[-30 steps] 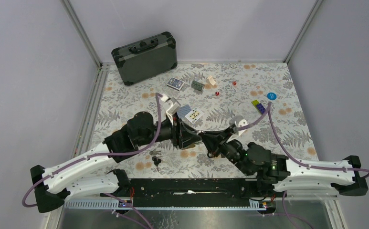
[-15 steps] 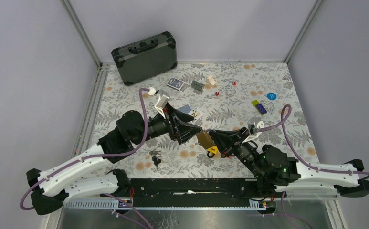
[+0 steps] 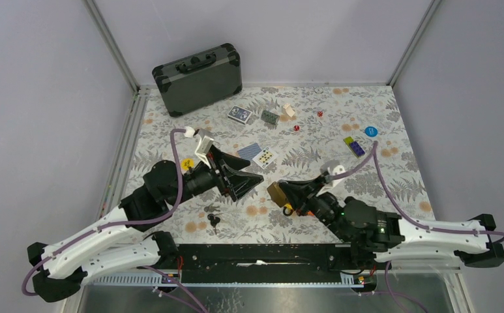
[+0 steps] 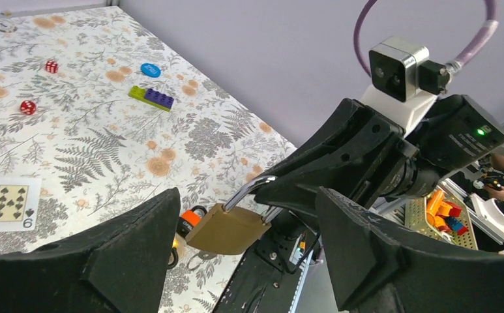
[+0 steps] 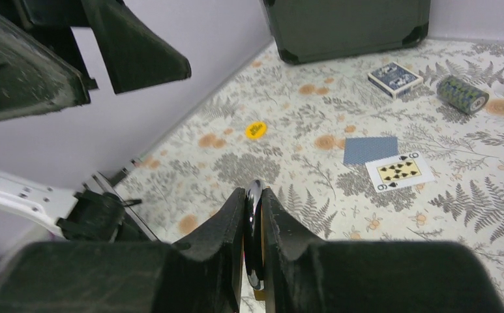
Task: Lock with the key
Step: Lock the lock.
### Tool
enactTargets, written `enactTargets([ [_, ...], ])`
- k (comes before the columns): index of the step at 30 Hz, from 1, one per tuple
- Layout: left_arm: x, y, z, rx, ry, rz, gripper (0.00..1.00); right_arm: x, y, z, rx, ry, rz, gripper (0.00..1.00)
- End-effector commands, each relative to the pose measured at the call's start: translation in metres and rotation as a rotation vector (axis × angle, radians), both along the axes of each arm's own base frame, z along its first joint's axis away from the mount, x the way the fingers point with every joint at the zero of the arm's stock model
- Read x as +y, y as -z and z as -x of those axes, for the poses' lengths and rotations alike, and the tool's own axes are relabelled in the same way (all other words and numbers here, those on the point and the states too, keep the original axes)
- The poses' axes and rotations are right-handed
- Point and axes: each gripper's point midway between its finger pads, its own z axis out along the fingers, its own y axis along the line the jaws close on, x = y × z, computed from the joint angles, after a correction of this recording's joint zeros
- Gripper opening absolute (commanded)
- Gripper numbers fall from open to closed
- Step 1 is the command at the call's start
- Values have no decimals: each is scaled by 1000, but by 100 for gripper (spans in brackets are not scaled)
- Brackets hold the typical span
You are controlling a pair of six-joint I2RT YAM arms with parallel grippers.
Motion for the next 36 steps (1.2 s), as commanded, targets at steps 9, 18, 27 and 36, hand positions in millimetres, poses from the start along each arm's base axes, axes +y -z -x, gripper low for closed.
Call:
enactTargets([
  [9,15,4,-4,13,-67,37,81,10,3,-75,230,82,167,0],
  [18,25,15,0,31,-76,34,74,3,-26,-93,340,-26,-63,0],
  [27,21,14,4,29,-46,69,67,-3,-119,-45,94,-274,-359,0],
  [36,-2,-7,26,-2,131,157,62,-24,-159,-1,-123,-406,-506,0],
])
